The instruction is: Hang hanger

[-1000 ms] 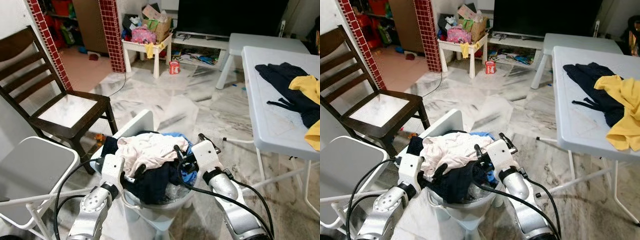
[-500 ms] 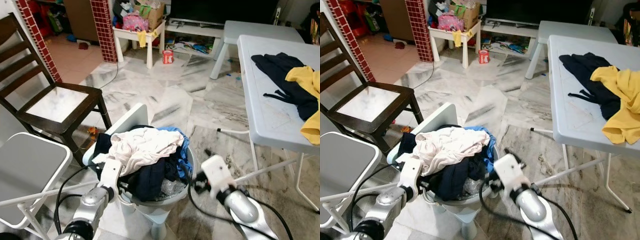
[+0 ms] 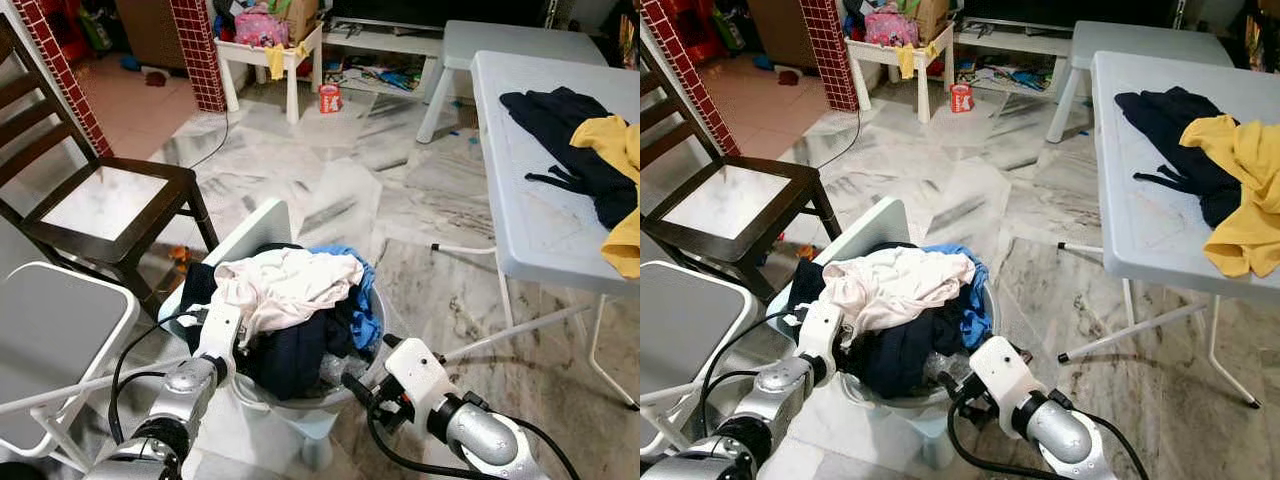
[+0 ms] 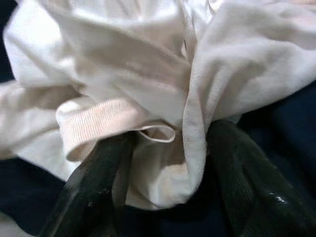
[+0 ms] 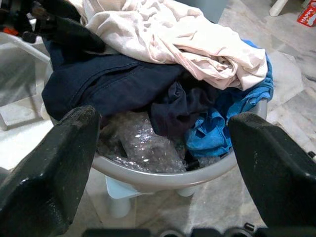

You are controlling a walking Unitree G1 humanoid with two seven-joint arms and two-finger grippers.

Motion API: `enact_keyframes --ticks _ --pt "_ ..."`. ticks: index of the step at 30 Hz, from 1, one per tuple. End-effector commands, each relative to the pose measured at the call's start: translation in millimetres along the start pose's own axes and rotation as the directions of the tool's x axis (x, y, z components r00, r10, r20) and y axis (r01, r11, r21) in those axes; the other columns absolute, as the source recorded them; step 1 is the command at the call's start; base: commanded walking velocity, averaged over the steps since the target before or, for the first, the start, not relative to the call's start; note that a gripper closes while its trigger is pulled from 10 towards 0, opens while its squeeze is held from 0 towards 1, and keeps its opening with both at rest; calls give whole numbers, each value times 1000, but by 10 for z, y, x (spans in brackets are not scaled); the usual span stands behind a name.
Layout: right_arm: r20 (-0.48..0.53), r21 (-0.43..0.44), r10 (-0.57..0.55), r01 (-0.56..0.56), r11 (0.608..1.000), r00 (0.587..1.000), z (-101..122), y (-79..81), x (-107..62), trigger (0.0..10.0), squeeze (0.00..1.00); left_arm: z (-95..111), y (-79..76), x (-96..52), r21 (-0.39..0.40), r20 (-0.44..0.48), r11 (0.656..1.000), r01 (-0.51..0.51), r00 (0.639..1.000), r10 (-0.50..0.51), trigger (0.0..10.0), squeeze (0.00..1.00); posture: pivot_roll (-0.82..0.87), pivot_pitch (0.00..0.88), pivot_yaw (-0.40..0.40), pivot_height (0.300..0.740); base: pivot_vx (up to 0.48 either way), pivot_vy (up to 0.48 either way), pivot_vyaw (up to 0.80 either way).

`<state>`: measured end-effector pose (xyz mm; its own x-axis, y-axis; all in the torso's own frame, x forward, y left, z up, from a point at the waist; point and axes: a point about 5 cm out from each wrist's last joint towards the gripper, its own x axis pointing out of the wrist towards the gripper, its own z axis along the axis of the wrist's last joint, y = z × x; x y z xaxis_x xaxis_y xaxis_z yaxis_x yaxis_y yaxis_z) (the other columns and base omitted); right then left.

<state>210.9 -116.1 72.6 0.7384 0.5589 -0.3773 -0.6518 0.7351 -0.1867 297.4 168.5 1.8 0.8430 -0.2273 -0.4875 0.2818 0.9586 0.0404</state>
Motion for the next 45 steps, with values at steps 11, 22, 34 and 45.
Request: enact_keyframes --ticks 11,22,34,45 --pt "24 -47 -31 32 998 999 90 -32 41 10000 0 121 87 15 18 49 998 -63 997 62 0 0 -303 129 19 740 0 0 0" --pt "47 -55 -48 51 997 998 123 -50 113 10000 0 457 144 52 55 193 993 -102 977 90 0 0 -276 113 25 740 0 0 0" --pt "108 -59 -24 31 998 994 230 -24 366 10000 0 1297 106 -35 196 555 975 -105 831 -23 0 0 -189 62 41 740 0 0 0" --pt "161 -117 -29 48 992 987 363 -302 460 10000 0 1687 -417 -338 588 614 809 -1 653 -445 0 0 -163 35 48 740 0 0 0"
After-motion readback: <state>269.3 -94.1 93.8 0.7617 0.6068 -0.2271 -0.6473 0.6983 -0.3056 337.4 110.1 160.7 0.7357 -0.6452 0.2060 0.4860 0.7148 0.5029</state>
